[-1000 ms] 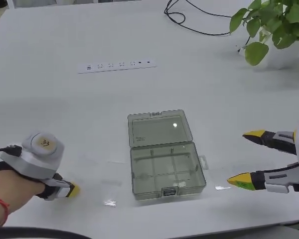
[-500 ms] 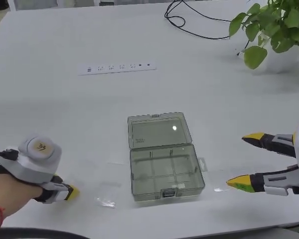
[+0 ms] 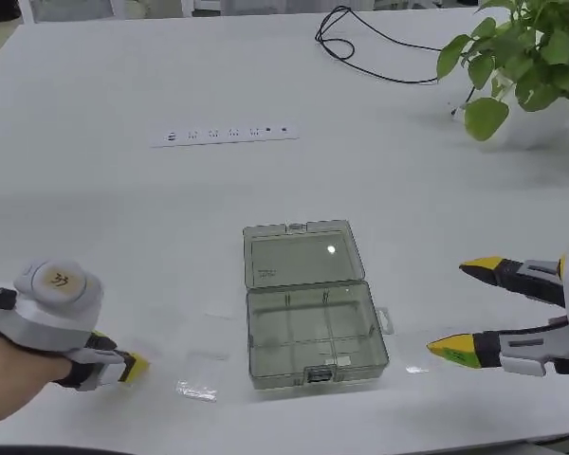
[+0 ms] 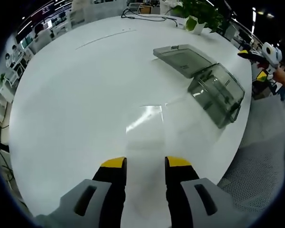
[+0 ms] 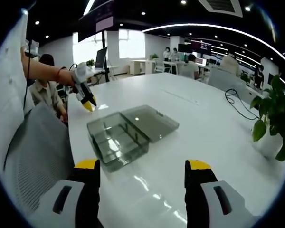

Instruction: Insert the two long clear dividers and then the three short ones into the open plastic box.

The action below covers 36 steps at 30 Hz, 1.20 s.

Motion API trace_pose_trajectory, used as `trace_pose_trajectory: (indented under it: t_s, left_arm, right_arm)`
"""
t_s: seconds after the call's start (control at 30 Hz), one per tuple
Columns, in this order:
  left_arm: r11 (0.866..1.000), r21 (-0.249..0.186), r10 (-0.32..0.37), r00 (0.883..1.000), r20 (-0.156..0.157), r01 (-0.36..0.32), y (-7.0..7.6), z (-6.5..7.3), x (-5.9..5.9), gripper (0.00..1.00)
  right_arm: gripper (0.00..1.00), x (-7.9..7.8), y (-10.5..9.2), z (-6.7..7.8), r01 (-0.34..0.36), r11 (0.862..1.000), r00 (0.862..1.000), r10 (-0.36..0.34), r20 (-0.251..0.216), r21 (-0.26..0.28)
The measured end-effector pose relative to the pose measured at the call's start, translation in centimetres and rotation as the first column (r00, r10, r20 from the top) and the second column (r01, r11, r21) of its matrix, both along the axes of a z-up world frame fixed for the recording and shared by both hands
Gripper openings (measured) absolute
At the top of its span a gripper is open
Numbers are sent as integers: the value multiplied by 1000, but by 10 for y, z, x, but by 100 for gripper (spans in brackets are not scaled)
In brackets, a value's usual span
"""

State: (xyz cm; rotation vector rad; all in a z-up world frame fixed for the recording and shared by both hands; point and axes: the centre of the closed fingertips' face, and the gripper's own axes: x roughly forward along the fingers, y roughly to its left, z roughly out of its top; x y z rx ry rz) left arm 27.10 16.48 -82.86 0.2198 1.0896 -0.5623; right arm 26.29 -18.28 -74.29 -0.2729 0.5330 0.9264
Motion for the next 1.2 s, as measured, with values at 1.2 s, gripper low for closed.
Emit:
trace_pose_trajectory:
  t_s: [1.2]
  left_arm:
    - [870, -492, 115, 982, 148, -27, -117, 105, 9, 30]
  right_arm:
    - [53, 11, 75, 80, 50, 972, 999, -46, -23, 232]
